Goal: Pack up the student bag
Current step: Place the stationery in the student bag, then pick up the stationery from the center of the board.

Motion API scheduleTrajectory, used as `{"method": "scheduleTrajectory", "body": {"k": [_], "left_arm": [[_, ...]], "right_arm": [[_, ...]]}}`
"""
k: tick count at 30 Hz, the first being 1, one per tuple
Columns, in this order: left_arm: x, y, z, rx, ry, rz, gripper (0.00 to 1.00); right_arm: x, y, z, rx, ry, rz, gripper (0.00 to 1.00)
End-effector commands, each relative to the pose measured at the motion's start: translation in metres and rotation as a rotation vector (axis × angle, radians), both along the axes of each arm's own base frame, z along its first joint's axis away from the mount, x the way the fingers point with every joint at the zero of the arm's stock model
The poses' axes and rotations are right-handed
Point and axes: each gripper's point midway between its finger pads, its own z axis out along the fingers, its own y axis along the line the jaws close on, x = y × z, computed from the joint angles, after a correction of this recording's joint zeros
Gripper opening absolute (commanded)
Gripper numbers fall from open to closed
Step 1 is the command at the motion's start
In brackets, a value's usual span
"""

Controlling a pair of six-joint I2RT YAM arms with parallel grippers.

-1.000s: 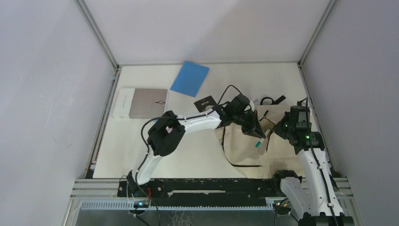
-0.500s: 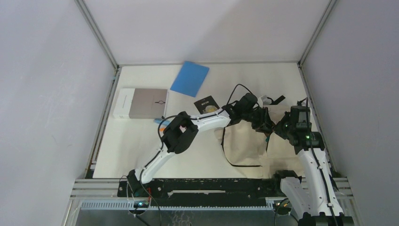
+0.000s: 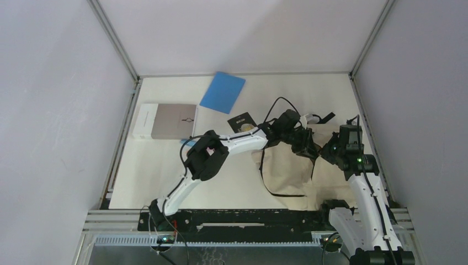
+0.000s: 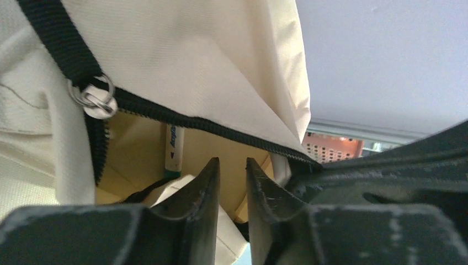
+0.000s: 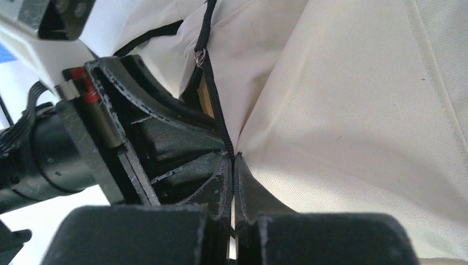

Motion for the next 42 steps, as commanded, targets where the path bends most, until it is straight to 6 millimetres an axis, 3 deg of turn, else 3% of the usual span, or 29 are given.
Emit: {"method": "scheduleTrajectory", "body": {"k": [1, 3, 5, 11, 16, 22, 27, 31, 35, 42], "left_arm": [[-0.005, 0.010, 0.057, -0.075, -0.131, -0.024, 0.22], [-0.007, 0.014, 0.058, -0.068, -0.136, -0.028, 0.14], [-0.011, 0.019, 0.059, -0.060, -0.145, -0.044, 0.12], [-0.025, 0.053, 0.061, 0.013, -0.240, -0.111, 0.26], [-0.032, 0.110, 0.056, 0.143, -0.408, -0.117, 0.36], [-0.001, 0.202, 0.035, 0.401, -0.584, -0.012, 0.42], [0.050, 0.261, 0.028, 0.590, -0.784, 0.133, 0.46], [0.082, 0.270, 0.015, 0.672, -0.887, 0.157, 0.45], [0.107, 0.264, -0.008, 0.711, -0.833, 0.139, 0.42], [0.123, 0.236, -0.030, 0.680, -0.779, 0.068, 0.45]], "right_arm": [[0.013, 0.004, 0.017, 0.019, -0.086, 0.008, 0.00], [0.013, 0.004, 0.017, 0.019, -0.085, 0.007, 0.00], [0.012, 0.004, 0.017, 0.019, -0.084, 0.007, 0.00], [0.011, 0.003, 0.019, 0.016, -0.096, 0.006, 0.00], [0.011, 0.003, 0.020, 0.017, -0.099, 0.007, 0.00], [0.011, 0.006, 0.020, 0.025, -0.101, 0.025, 0.00], [0.012, 0.007, 0.022, 0.028, -0.109, 0.031, 0.00], [0.012, 0.008, 0.023, 0.030, -0.114, 0.038, 0.00], [0.011, 0.009, 0.023, 0.033, -0.112, 0.042, 0.00], [0.011, 0.009, 0.023, 0.033, -0.114, 0.047, 0.00]]}}
